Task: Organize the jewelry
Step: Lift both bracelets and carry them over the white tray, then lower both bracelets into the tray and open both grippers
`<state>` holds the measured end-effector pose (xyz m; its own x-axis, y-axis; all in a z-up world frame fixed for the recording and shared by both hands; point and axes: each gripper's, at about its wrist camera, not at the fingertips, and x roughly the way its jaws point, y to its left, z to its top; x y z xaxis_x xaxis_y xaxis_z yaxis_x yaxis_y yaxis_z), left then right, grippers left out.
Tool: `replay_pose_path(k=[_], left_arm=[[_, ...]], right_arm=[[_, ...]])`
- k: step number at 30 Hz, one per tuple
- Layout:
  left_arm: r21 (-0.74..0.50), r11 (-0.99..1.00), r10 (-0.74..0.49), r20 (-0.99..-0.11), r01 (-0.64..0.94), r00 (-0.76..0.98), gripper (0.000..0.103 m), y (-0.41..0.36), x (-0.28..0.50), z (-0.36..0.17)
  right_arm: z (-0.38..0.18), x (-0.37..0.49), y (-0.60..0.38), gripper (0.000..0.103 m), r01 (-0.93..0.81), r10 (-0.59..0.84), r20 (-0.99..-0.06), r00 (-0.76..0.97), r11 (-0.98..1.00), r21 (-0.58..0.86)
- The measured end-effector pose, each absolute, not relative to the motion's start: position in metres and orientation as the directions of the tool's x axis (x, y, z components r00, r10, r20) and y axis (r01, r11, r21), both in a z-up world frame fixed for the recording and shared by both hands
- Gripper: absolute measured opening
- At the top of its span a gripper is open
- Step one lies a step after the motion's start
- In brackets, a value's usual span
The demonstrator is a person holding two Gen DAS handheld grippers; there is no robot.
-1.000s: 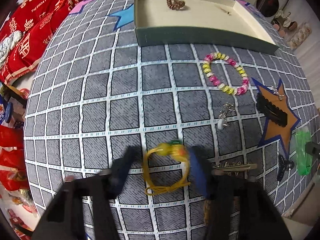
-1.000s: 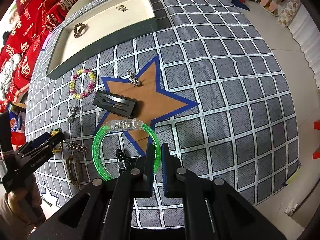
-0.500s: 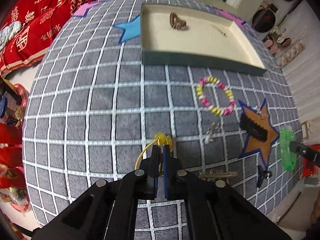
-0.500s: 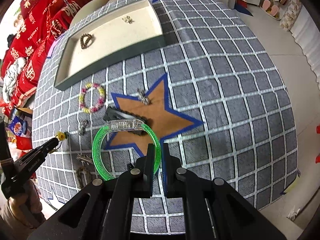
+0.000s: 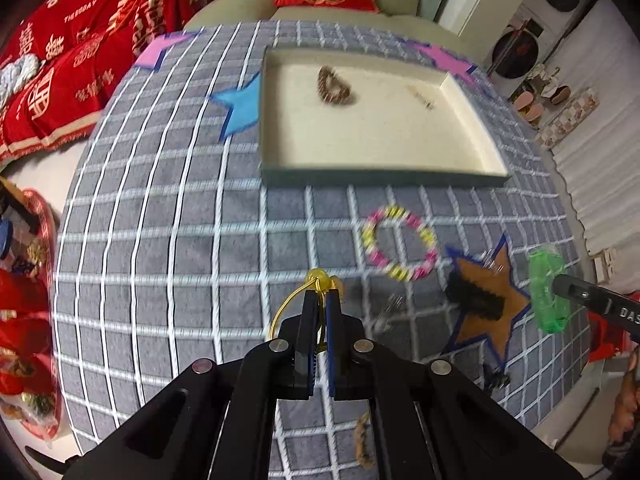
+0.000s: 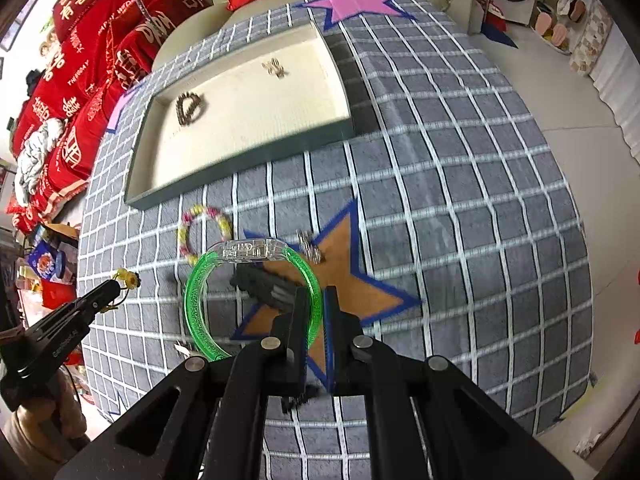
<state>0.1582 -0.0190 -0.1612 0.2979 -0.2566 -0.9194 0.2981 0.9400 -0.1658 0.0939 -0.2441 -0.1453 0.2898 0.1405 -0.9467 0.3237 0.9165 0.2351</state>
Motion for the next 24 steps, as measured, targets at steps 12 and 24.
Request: replay_pose_path(k=[12, 24], left_arm=[[-0.188, 0.922, -0.320, -0.862, 0.338, 0.394, 0.011, -0.056, 0.224, -0.125], [-0.171, 0.924, -0.312, -0.855, 0.343, 0.414, 0.011, -0.100, 0.294, -0.139]], right_arm=[[-0.121, 0.167, -0.262, 0.007, 0.250, 0.157, -0.913, 0.377, 0.932, 0.263], [-0.128, 0.258, -0.279, 0.007, 0.205, 0.156, -0.906, 0.393, 0.946, 0.252]])
